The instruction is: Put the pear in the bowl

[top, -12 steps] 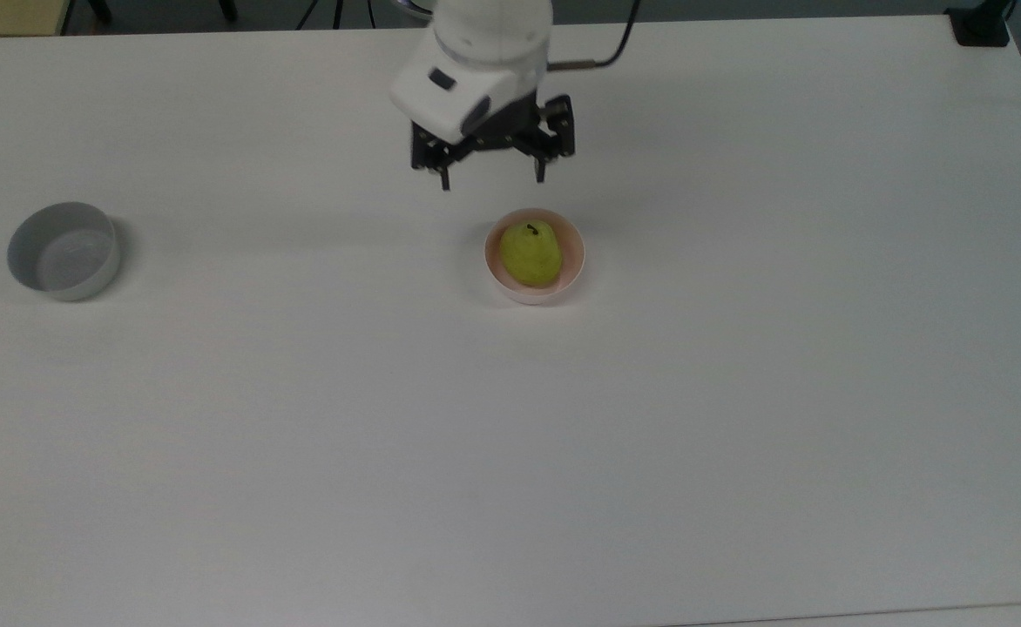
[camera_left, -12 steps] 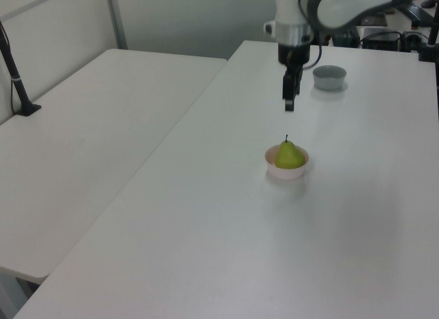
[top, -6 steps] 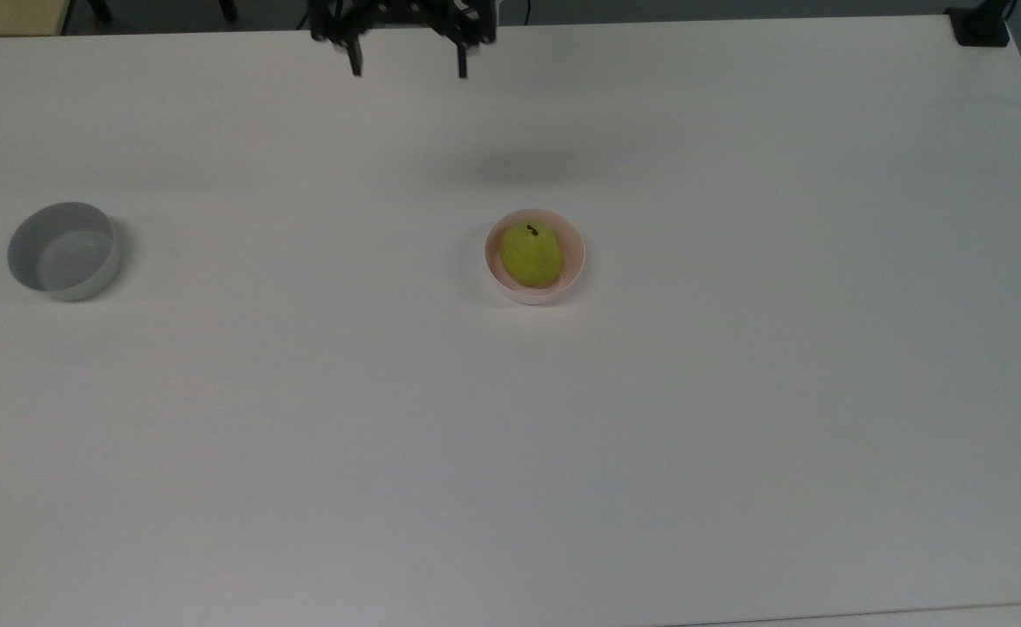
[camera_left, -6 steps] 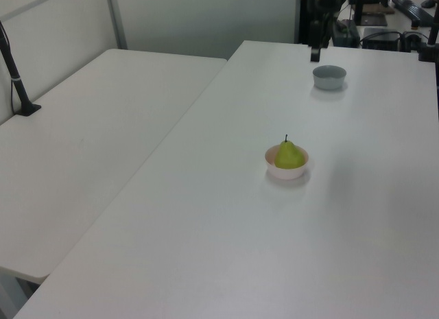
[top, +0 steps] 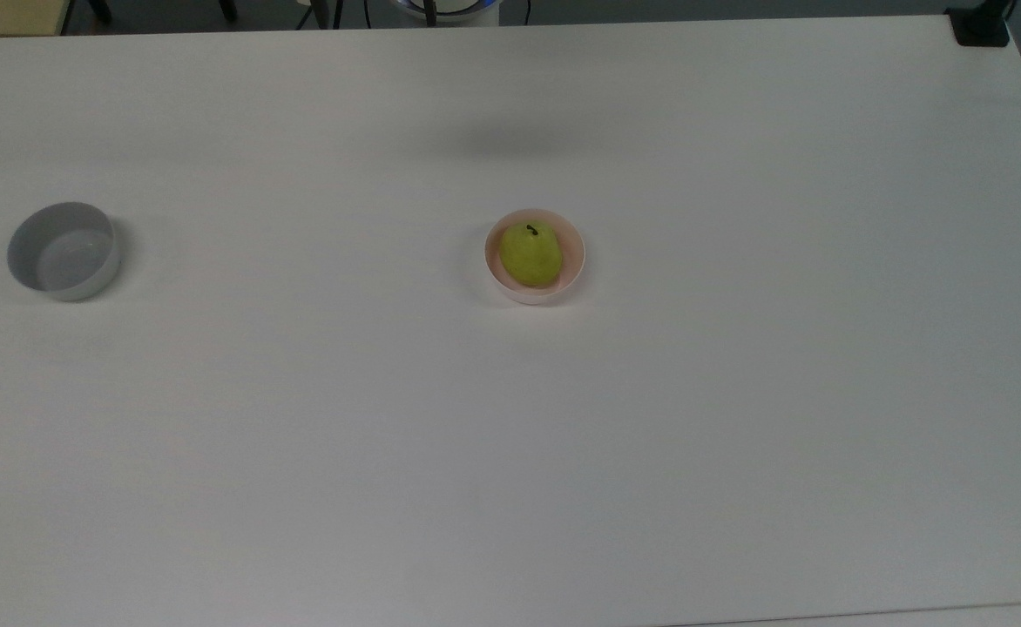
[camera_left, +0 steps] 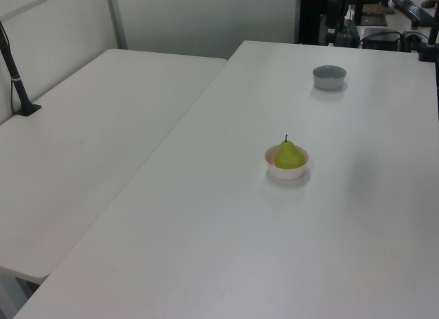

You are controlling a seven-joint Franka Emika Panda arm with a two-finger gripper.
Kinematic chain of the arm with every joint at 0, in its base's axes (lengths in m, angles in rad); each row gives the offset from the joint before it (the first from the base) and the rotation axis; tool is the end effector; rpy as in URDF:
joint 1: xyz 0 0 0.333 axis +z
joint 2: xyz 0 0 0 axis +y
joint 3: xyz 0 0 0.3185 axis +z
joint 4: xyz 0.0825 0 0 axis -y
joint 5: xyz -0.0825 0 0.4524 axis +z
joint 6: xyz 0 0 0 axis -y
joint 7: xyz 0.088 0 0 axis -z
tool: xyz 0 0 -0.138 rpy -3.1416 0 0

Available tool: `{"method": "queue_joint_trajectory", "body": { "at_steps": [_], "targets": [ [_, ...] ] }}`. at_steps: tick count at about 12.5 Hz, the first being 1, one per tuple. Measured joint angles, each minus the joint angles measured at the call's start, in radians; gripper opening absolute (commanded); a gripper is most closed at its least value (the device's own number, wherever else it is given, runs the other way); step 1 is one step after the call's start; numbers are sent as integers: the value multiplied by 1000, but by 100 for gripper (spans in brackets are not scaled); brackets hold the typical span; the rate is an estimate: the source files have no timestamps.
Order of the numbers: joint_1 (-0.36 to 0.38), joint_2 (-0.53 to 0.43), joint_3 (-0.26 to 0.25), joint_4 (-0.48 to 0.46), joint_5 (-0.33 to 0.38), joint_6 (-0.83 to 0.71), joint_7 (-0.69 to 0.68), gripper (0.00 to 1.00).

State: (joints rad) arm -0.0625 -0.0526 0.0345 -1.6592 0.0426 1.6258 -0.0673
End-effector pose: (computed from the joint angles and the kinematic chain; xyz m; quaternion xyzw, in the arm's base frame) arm 0.6113 -0.0110 0.5855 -0.9996 -0.0187 -0.0105 0.0199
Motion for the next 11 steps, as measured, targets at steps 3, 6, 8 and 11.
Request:
{"method": "queue_joint_trajectory", "body": {
  "at_steps": [3,6,8,11],
  "targets": [
    [-10,10,0,-5,0,74,-69,100],
    [-11,34,0,-6,0,81,-70,100],
    [-11,42,0,-6,0,82,-70,100],
    [-11,43,0,-6,1,82,-70,100]
  ]
}}
